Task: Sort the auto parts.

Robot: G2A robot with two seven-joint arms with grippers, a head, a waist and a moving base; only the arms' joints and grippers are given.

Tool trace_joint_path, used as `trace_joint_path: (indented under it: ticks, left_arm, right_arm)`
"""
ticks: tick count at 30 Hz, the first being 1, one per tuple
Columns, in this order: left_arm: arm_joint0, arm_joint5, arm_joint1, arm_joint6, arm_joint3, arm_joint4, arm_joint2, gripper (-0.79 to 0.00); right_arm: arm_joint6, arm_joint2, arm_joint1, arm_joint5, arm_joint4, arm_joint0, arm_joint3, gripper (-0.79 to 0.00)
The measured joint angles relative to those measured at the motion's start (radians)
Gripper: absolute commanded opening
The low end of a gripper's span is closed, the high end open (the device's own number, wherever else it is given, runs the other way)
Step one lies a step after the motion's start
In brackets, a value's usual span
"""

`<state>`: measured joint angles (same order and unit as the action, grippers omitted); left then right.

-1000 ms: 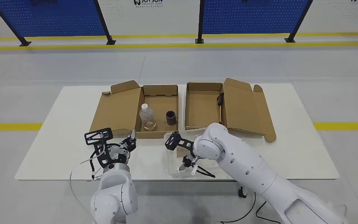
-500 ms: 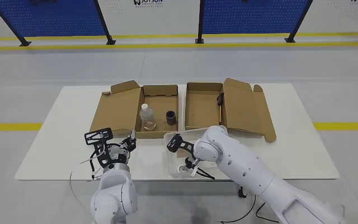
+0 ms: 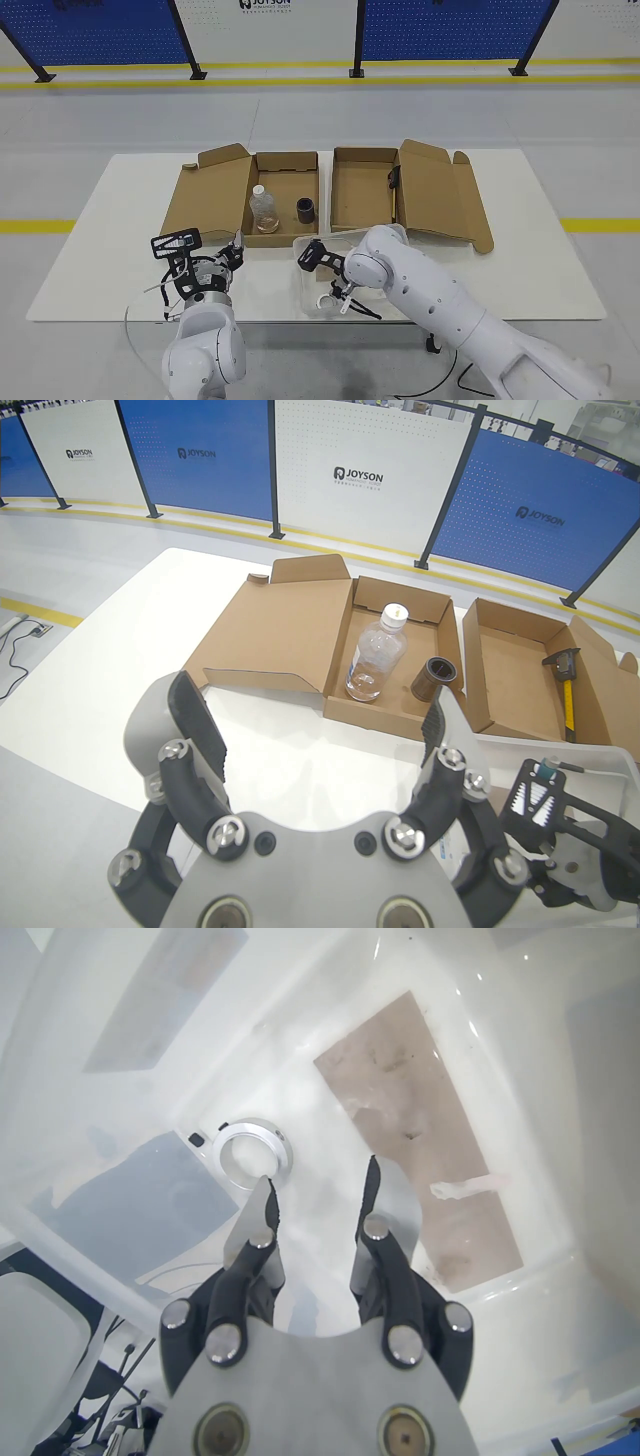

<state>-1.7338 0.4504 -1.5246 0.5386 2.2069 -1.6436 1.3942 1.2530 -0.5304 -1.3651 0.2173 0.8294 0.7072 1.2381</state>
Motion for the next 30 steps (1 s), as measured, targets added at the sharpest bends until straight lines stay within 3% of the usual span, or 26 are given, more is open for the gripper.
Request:
trace_joint_path:
  ticks: [12,16,26,27,28,30]
  left_arm:
    - [0.0,0.0,0.0,0.0,0.0,0.0,0.0,0.0]
    - [0.0,0.0,0.0,0.0,0.0,0.0,0.0,0.0]
    - [0.0,0.0,0.0,0.0,0.0,0.0,0.0,0.0]
    - [0.0,0.0,0.0,0.0,0.0,0.0,0.0,0.0]
    - [0.0,0.0,0.0,0.0,0.0,0.0,0.0,0.0]
    - [0.0,0.0,0.0,0.0,0.0,0.0,0.0,0.0]
  right_arm:
    - [-0.018,0.062,-0.048,0.033,-0.006,-0.021,-0.062,-0.465]
    - [-0.026,0.076,-0.064,0.036,-0.006,-0.029,-0.093,-0.6]
    - [-0.041,0.092,-0.093,0.051,-0.01,-0.042,-0.167,-0.683]
    - [-0.042,0.093,-0.095,0.053,-0.012,-0.042,-0.173,-0.699]
    - [-0.042,0.093,-0.098,0.057,-0.016,-0.043,-0.18,-0.767]
    - [-0.043,0.094,-0.102,0.064,-0.024,-0.044,-0.188,-0.785]
